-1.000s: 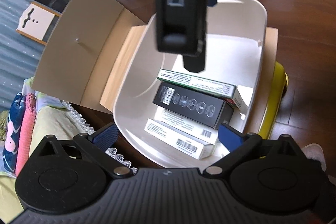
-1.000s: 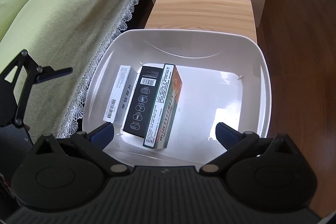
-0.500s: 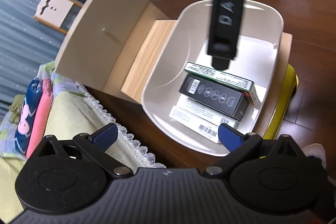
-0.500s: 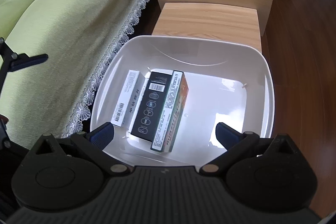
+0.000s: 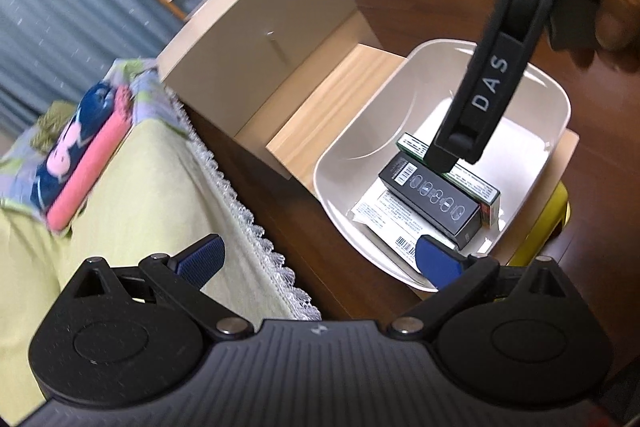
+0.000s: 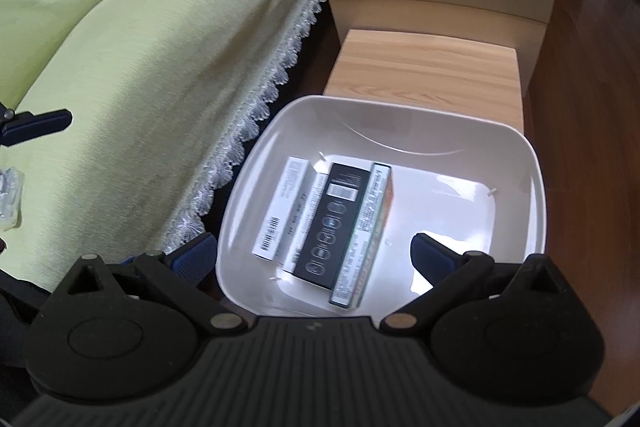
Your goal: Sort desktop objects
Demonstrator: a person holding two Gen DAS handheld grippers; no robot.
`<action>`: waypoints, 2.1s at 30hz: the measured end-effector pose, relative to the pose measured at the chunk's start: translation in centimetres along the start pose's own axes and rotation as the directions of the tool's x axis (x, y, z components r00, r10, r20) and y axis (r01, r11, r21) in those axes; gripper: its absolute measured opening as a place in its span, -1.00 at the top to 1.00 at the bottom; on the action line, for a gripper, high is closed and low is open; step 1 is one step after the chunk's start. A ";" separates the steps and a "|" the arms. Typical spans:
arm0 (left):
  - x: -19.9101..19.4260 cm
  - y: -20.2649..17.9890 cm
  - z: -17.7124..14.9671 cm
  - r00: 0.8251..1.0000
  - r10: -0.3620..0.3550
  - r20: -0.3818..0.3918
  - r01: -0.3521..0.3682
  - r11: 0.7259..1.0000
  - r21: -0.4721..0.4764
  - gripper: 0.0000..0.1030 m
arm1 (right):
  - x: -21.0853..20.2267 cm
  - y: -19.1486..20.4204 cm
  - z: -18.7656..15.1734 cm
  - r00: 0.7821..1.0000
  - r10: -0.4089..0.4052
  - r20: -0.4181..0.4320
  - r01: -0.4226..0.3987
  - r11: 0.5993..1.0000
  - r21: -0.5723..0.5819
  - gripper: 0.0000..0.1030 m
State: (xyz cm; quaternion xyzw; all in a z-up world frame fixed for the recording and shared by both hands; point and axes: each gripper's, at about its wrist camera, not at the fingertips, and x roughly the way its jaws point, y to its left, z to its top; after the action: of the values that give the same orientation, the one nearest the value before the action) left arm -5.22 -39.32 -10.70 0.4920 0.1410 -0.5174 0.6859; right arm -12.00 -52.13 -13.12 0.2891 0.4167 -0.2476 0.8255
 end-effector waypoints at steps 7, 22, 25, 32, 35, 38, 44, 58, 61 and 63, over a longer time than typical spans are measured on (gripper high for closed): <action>-2.5 2.1 -1.6 1.000 0.028 -0.002 -0.028 0.986 -0.163 -0.98 | -0.8 2.0 0.5 0.999 0.043 0.015 -0.043 0.999 -0.029 -0.98; -9.0 7.3 -8.0 0.981 0.173 -0.087 -0.193 0.913 -0.358 -0.98 | -2.0 9.4 2.2 0.984 0.173 0.042 -0.166 0.978 -0.127 -0.98; -10.8 8.3 -10.0 0.970 0.211 -0.125 -0.243 0.885 -0.397 -0.98 | -2.4 12.3 2.6 0.973 0.224 0.047 -0.213 0.962 -0.171 -0.98; -14.5 10.1 -14.4 0.938 0.274 -0.210 -0.344 0.803 -0.487 -0.98 | -2.8 19.1 2.7 0.945 0.326 0.028 -0.306 0.913 -0.269 -0.98; -16.2 10.6 -16.2 0.927 0.290 -0.237 -0.373 0.758 -0.534 -0.98 | -3.0 21.6 2.7 0.934 0.357 0.022 -0.335 0.893 -0.302 -0.98; -17.6 11.1 -17.9 0.913 0.306 -0.268 -0.407 0.709 -0.576 -0.98 | -3.1 23.9 2.3 0.923 0.384 0.013 -0.358 0.873 -0.331 -0.98; -19.7 11.7 -21.4 0.883 0.329 -0.334 -0.469 0.619 -0.630 -0.98 | -3.5 28.0 1.8 0.905 0.425 -0.002 -0.393 0.835 -0.385 -0.98; -22.7 11.8 -26.0 0.838 0.342 -0.425 -0.544 0.485 -0.685 -0.98 | -4.2 34.2 0.8 0.875 0.483 -0.033 -0.438 0.760 -0.480 -0.98; -23.0 12.0 -26.6 0.832 0.342 -0.437 -0.554 0.475 -0.684 -0.98 | -4.1 35.2 0.6 0.871 0.491 -0.036 -0.442 0.748 -0.495 -0.98; -23.0 12.3 -26.9 0.829 0.343 -0.441 -0.558 0.474 -0.681 -0.98 | -4.1 35.7 0.5 0.868 0.495 -0.042 -0.447 0.741 -0.501 -0.98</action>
State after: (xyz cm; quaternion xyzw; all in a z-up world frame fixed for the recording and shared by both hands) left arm 3.90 -4.38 -0.84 0.2175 0.3007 -0.1356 0.9186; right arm 9.29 -26.43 0.16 0.1517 0.3398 0.0712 0.9255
